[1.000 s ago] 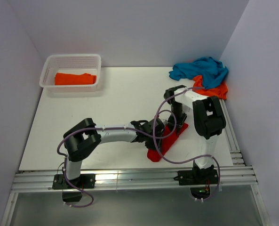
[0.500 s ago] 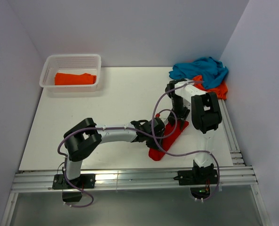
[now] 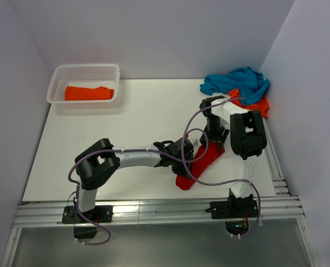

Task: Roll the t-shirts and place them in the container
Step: Roll the tshirt

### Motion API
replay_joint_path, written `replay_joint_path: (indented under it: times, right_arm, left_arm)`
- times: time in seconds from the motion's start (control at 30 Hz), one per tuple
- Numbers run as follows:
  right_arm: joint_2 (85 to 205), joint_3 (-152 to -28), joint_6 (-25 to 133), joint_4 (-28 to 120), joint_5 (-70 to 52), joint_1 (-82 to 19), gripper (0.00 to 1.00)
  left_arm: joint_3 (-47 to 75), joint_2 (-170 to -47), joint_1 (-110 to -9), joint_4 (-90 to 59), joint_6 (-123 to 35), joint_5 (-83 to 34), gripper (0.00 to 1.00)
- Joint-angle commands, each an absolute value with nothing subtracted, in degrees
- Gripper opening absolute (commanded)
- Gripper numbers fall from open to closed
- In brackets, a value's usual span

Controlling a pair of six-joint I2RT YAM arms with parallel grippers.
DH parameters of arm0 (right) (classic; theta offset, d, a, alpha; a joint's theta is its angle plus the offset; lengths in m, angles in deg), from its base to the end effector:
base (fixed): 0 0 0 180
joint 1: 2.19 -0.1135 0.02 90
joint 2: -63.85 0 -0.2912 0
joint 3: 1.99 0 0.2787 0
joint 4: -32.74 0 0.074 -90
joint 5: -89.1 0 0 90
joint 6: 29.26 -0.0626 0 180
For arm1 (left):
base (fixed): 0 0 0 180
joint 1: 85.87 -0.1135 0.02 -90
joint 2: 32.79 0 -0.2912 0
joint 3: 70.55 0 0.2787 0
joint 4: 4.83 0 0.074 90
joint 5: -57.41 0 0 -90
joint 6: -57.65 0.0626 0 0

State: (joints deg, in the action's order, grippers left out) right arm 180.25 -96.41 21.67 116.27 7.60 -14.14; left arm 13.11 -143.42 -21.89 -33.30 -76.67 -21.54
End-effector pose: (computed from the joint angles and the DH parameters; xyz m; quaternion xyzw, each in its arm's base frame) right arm 0.3654 0.0679 0.1391 -0.2220 -0.9629 0.1242 0.0898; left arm 0.1857 -0.4077 0.1481 0.1904 0.9316 -0.2935 0.0986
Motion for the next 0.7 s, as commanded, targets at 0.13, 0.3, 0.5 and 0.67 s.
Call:
replay_joint_path:
  times: [0.13, 0.3, 0.5, 0.67]
  right_arm:
    - [175.21, -93.25, 18.47, 102.65, 11.41, -12.48, 0.41]
    - [181.43, -100.89, 17.24, 112.48, 14.74, -12.21, 0.0]
    - [185.48, -105.11, 17.94, 120.05, 14.66, -11.42, 0.0]
    - [188.48, -105.47, 17.94, 120.15, 15.36, -11.42, 0.01]
  left_arm:
    - [10.09, -144.76, -21.8, -45.65, -73.31, -19.31, 0.0]
    - [11.05, -144.76, -21.8, -46.79, -72.52, -19.31, 0.0]
    - [11.67, -145.2, -21.89, -47.59, -71.12, -17.91, 0.0]
    - [11.15, -146.69, -21.8, -48.9, -70.24, -16.15, 0.0]
